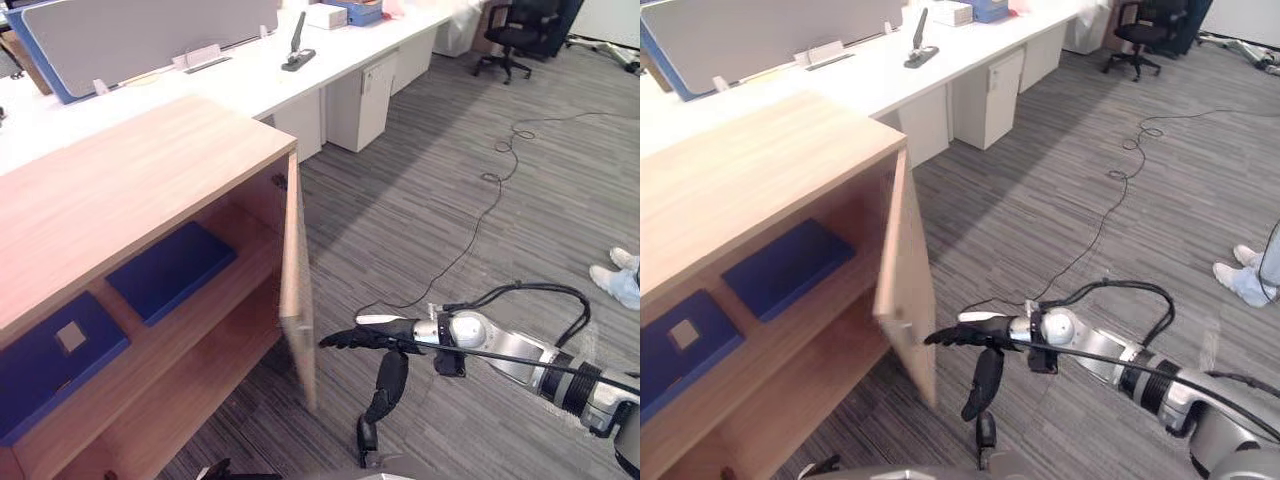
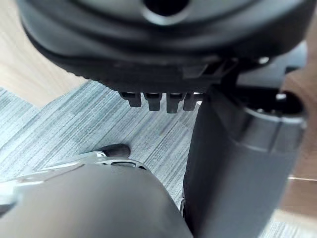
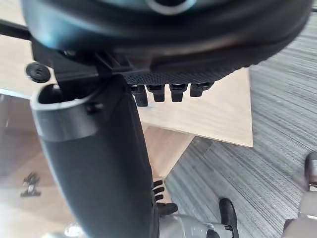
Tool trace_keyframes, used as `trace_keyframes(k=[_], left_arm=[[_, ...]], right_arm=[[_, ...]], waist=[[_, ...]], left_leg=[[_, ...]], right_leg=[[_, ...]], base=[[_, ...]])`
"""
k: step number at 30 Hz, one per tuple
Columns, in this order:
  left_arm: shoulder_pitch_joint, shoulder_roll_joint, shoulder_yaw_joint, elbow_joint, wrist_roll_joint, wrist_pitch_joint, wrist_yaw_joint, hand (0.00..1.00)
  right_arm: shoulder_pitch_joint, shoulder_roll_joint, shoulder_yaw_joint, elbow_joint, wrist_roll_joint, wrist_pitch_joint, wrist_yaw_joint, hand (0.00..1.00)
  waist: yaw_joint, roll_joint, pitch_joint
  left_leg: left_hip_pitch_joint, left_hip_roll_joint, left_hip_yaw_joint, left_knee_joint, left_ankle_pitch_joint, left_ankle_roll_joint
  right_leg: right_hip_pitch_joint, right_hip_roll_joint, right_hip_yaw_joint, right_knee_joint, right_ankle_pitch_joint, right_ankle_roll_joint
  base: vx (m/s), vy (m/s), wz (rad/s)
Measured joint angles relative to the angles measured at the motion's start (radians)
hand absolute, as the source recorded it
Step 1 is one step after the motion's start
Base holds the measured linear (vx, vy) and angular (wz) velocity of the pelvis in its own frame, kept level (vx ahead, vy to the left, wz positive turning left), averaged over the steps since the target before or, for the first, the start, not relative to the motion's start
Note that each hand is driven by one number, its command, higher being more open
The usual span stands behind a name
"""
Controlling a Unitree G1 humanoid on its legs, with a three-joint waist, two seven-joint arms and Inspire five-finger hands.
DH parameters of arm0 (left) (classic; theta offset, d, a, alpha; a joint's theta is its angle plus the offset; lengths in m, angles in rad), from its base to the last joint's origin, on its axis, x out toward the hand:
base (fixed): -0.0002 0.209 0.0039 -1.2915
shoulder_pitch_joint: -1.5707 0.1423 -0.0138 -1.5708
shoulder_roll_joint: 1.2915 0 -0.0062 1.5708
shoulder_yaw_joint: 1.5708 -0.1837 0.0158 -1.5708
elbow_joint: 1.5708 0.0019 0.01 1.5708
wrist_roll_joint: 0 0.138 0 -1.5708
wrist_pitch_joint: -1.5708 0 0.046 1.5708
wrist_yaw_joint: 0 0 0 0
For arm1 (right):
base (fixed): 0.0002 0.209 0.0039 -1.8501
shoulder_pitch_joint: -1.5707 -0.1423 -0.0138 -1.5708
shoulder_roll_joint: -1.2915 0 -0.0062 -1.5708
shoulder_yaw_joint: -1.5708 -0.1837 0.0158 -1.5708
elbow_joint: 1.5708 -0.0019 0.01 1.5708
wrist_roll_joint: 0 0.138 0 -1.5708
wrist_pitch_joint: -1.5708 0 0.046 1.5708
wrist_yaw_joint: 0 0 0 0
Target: Walk over to the cabinet, pick up the folder, carry it to the office cabinet, place the folder inside the office cabinet, then close the office cabinet door
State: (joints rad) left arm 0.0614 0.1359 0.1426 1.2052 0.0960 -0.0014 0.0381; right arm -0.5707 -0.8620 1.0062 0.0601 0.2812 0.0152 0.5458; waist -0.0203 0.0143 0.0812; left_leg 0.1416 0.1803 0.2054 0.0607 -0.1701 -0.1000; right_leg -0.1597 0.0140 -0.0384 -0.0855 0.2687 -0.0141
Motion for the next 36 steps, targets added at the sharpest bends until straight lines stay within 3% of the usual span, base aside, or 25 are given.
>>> trace_keyframes(k=[3,7,10,12,14,17,19,20,22,24,27,30,34,36], left_arm=[[0.002,0.001,0.0,-0.002,0.009,0.0,0.001,1.0],[0.003,0.012,0.0,-0.001,0.015,0.002,0.005,1.0],[0.004,0.019,0.001,-0.001,0.018,0.002,0.007,1.0],[0.005,0.022,0.001,-0.001,0.023,0.003,0.007,1.0],[0.005,0.019,0.001,-0.001,0.024,0.003,0.008,1.0],[0.011,0.0,0.031,-0.002,0.028,0.003,0.007,1.0],[0.034,-0.017,0.056,-0.003,0.035,0.002,0.007,1.0],[0.038,-0.022,0.069,-0.002,0.036,0.003,0.007,1.0],[0.053,-0.038,0.118,-0.003,0.056,0.003,0.008,1.0],[0.062,-0.049,0.154,-0.004,0.072,0.003,0.019,1.0],[0.07,-0.056,0.171,-0.008,0.073,0.011,0.042,1.0],[0.069,-0.066,0.151,-0.033,0.073,0.033,0.069,1.0],[0.065,-0.095,0.147,-0.075,0.041,0.036,0.092,1.0],[0.056,-0.104,0.142,-0.083,0.02,0.033,0.094,1.0]], right_arm=[[-0.022,-0.001,0.0,-0.023,0.0,0.0,-0.001,1.0],[-0.012,0.003,0.006,-0.056,0.038,-0.001,-0.002,1.0],[0.037,0.016,0.0,-0.06,0.035,-0.012,-0.008,1.0],[0.139,0.035,-0.072,-0.056,0.034,-0.024,-0.016,1.0],[0.248,0.044,-0.183,-0.055,0.03,-0.035,-0.033,1.0],[0.463,0.073,-0.505,-0.054,-0.071,-0.051,-0.107,1.0],[0.602,0.175,-0.822,-0.03,-0.166,-0.054,-0.214,1.0],[0.625,0.212,-0.898,-0.017,-0.18,-0.055,-0.244,1.0],[0.699,0.368,-1.214,0.015,-0.273,-0.056,-0.367,1.0],[0.741,0.478,-1.404,0.032,-0.35,-0.052,-0.48,1.0],[0.804,0.614,-1.58,0.103,-0.431,-0.025,-0.641,1.0],[0.853,0.763,-1.688,0.209,-0.428,0.027,-0.776,1.0],[0.914,0.939,-1.728,0.401,-0.227,0.086,-0.916,1.0],[0.91,0.944,-1.688,0.532,-0.144,0.092,-0.915,1.0]], waist=[[0.001,-0.009,-0.006],[0.001,-0.039,-0.024],[0.002,-0.053,-0.034],[0.005,-0.052,-0.033],[0.004,-0.041,-0.026],[-0.007,-0.011,-0.018],[-0.039,0.013,-0.027],[-0.047,0.018,-0.03],[-0.066,0.03,-0.038],[-0.076,0.034,-0.041],[-0.102,0.037,-0.043],[-0.106,0.039,-0.046],[-0.101,0.065,-0.037],[-0.094,0.069,-0.037]], left_leg=[[0.002,-0.004,0.003,0.003,0.001,-0.002],[0.001,-0.013,0.008,0.015,-0.009,-0.007],[0.001,-0.018,0.009,0.018,-0.01,-0.008],[0.002,-0.018,0.007,0.018,-0.01,-0.009],[0.003,-0.018,0.008,0.017,-0.01,-0.011],[0.009,-0.018,0.011,0.014,-0.013,-0.015],[0.012,-0.017,0.015,0.012,-0.017,-0.018],[0.013,-0.017,0.016,0.011,-0.018,-0.019],[0.016,-0.017,0.023,0.013,-0.024,-0.019],[0.018,-0.016,0.023,0.014,-0.027,-0.019],[0.028,-0.014,0.023,0.016,-0.032,-0.019],[0.029,-0.015,0.026,0.017,-0.032,-0.019],[0.047,-0.015,0.037,0.018,-0.032,-0.019],[0.051,-0.016,0.04,0.019,-0.033,-0.02]], right_leg=[[0.002,-0.003,0.004,0.0,0.002,0.002],[0.003,-0.011,0.013,-0.002,0.007,0.01],[0.004,-0.016,0.015,-0.004,0.008,0.014],[0.006,-0.017,0.015,-0.004,0.007,0.015],[0.006,-0.018,0.016,-0.004,0.007,0.016],[0.007,-0.016,0.018,-0.004,0.004,0.019],[0.008,-0.015,0.02,-0.004,-0.001,0.022],[0.008,-0.014,0.02,-0.004,-0.002,0.022],[0.008,-0.012,0.023,-0.004,-0.005,0.024],[0.012,-0.012,0.023,-0.004,-0.007,0.025],[0.022,-0.011,0.023,-0.005,-0.009,0.026],[0.023,-0.012,0.025,-0.005,-0.011,0.024],[0.036,-0.015,0.034,-0.004,-0.009,0.026],[0.04,-0.015,0.035,-0.004,-0.009,0.027]], base=[[0.01,0.039,-0.03],[-0.03,0.055,-0.04],[-0.04,0.043,0.0],[-0.02,0.039,0.01],[-0.01,0.037,-0.02],[0.01,0.044,-0.03],[0.03,0.042,-0.04],[0.03,0.043,-0.06],[0.02,0.043,-0.07],[0.01,0.019,-0.01],[0.0,0.037,0.0],[-0.02,0.026,-0.04],[-0.04,0.038,-0.07],[-0.06,0.016,-0.03]])
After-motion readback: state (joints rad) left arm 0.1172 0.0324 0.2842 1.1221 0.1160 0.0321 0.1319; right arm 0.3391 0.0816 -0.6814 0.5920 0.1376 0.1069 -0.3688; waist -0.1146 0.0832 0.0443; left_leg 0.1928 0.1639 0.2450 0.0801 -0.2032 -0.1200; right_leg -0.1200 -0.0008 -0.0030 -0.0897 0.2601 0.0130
